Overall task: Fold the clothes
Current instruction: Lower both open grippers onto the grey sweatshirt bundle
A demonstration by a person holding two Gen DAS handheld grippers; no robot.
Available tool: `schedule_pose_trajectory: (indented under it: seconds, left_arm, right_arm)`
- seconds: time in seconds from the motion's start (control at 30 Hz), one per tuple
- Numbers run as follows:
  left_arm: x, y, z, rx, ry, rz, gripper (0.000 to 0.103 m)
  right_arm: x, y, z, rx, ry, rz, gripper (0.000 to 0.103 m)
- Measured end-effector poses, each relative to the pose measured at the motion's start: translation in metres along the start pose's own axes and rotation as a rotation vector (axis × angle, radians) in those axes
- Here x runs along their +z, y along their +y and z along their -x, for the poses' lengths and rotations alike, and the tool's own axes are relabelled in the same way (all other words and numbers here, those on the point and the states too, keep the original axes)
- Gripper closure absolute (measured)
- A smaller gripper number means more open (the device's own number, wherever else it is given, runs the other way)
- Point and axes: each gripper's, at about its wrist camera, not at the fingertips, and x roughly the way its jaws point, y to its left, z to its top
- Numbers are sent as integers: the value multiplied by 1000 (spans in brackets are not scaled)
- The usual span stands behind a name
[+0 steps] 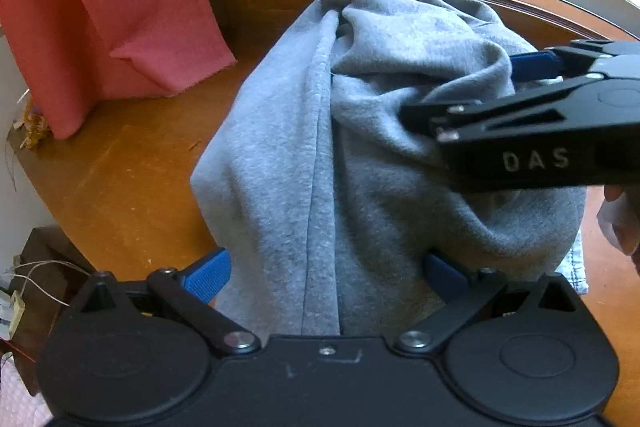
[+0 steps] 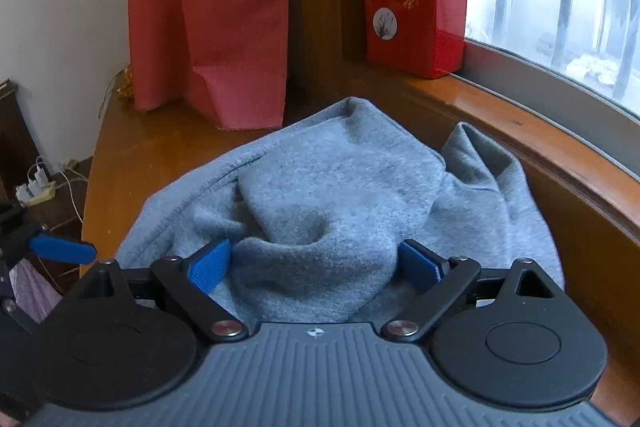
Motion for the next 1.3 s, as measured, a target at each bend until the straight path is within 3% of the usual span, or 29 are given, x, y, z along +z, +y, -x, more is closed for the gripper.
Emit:
schedule_pose_trajectory:
  seconds: [0.03, 0.1, 0.13, 0.4, 0.57, 0.67, 0.73, 0.77, 0.8, 0.87, 1.17, 1.3]
  left_arm:
    - [-1, 0, -1, -2, -2, -1, 0]
    - [-1, 0, -1, -6, -2, -3, 0]
    - [-1, 0, -1, -6, -1, -3, 0]
    - [-4, -9, 16, 8, -44, -13, 0]
    - [-5, -17, 37, 12, -97, -32, 0]
    - [-7, -26, 45, 11, -121, -66, 0]
    - [-8, -33, 46, 10, -124, -88, 0]
    - [-8, -36, 45, 12, -122, -96, 0]
    - [-8, -37, 44, 13, -119, -100, 0]
    - [-8, -39, 42, 11, -111, -100, 0]
    - [-7, -23, 25, 6, -61, -56, 0]
    - [-3, -12, 17, -20, -43, -18, 0]
  right_arm:
    - [-1, -1, 2, 7, -12, -5, 35]
    - [1, -1, 9, -23, -45, -9, 86]
    - [3, -3, 13, -30, -62, -17, 90]
    - [14, -10, 105, -71, -271, -57, 97]
    - [3, -28, 186, -222, -461, -90, 103]
    - [-4, -48, 232, -285, -486, -112, 103]
    - [-14, -59, 234, -275, -387, -128, 96]
    - [-19, -63, 233, -269, -333, -137, 82]
    - [-26, -64, 227, -266, -287, -139, 55]
    - [-41, -59, 207, -266, -203, -138, 26]
    - [-41, -22, 121, -132, -47, -18, 24]
    - [-32, -18, 89, -77, -19, 13, 23]
